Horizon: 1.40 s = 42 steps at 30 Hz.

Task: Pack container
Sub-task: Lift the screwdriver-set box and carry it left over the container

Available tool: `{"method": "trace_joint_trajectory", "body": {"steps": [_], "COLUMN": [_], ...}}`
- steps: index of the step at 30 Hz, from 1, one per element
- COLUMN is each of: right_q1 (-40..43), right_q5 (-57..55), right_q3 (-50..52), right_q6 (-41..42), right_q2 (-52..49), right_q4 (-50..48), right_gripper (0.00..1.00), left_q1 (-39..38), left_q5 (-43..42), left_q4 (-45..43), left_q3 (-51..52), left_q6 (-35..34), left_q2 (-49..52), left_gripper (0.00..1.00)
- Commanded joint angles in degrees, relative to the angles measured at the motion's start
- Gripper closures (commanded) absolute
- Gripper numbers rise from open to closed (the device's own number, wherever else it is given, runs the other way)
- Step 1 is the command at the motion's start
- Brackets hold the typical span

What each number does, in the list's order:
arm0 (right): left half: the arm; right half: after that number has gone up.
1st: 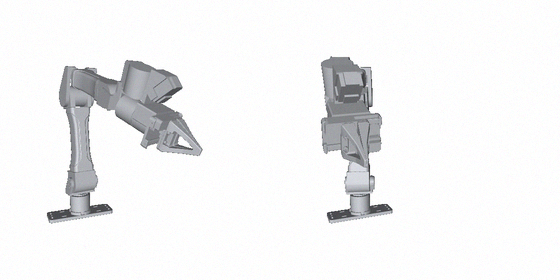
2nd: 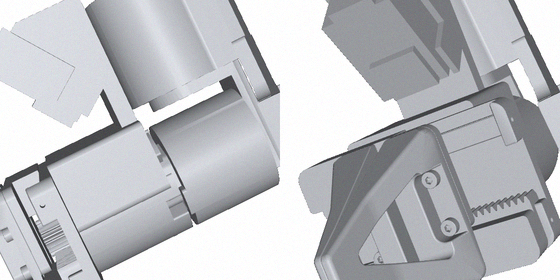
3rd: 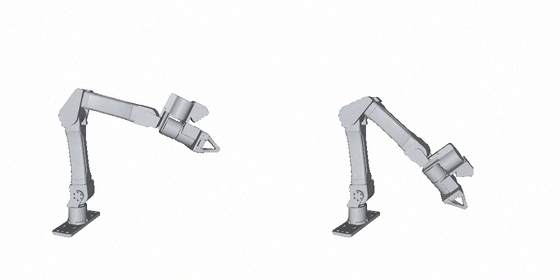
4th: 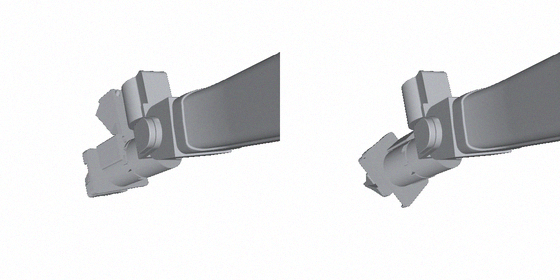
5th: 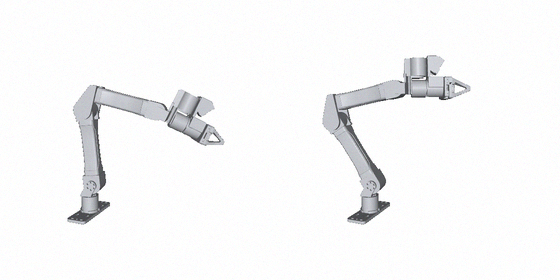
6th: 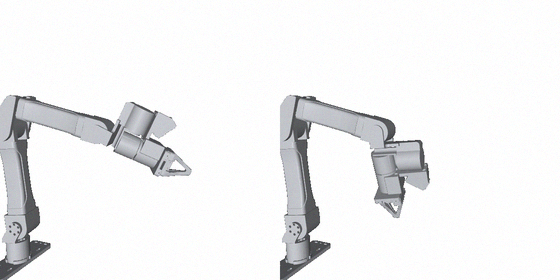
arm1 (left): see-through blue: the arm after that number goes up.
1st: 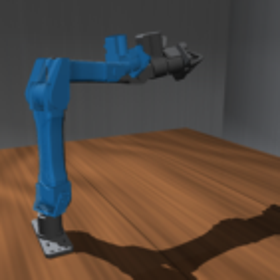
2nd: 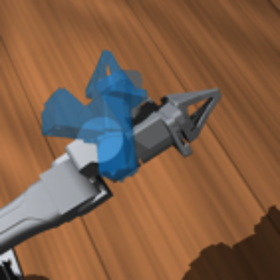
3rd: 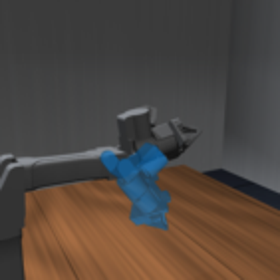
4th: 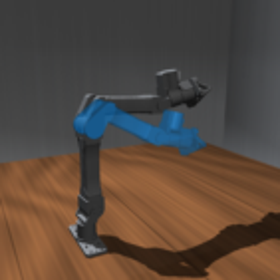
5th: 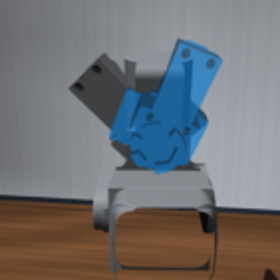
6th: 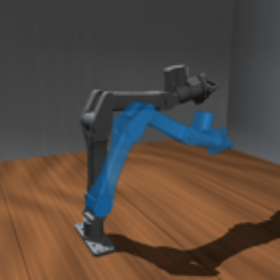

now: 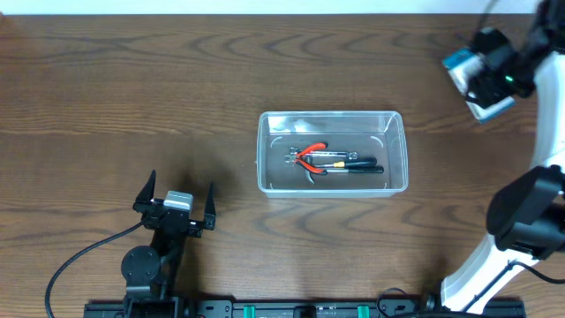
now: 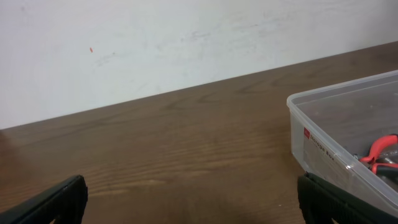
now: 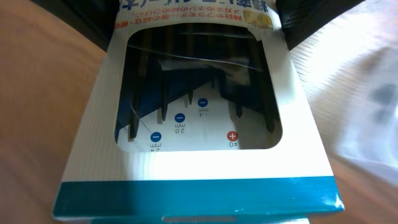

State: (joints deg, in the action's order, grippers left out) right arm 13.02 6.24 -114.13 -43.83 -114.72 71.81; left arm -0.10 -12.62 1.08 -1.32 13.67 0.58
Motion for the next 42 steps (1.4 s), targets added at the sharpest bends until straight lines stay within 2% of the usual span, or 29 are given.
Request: {"method": "trace_joint_trajectory", "body": {"steps": [1, 10, 20, 25, 36, 40, 42], "right_q1": [-5.81, -20.85, -32.00, -34.73, -35.23, -35.23, -35.23], "right_q5": [1.03, -5.01, -5.29, -4.42, 1.73, 1.70, 1.55], "right_q3": [-3.41, -4.07, -4.00, -3.91, -2.40, 0.76, 2.93], "right_q6": [-1.60, -6.67, -7.50, -7.56, -10.27, -12.79, -13.31], "right_q2": [0.07, 0.07, 0.07, 0.07, 0.07, 0.07, 0.07], "right_q4": [2.23, 10.01, 13.53, 13.92, 14.78, 14.62, 13.92], "right_gripper": [0.53, 0.49, 0.53, 0.52, 0.45, 0.37, 0.36], "left_q1": [0.20, 0.20, 0.20, 0.20, 0.20, 0.20, 0.20], "left_q5": [-0.17, -0.15, -0.17, -0.17, -0.17, -0.17, -0.17], "left_q4": [1.86, 1.86, 1.86, 1.86, 1.86, 1.86, 1.86], "left_q3": [1.09, 1.09, 1.09, 1.09, 1.09, 1.09, 1.09], "left_q6": [-0.28, -0.28, -0.28, -0.28, -0.28, -0.28, -0.28], "left_q2": [-0.35, -0.35, -0.35, -0.35, -0.35, -0.35, -0.35], "left_gripper": [0.02, 0.02, 0.02, 0.02, 0.02, 0.02, 0.02]}}
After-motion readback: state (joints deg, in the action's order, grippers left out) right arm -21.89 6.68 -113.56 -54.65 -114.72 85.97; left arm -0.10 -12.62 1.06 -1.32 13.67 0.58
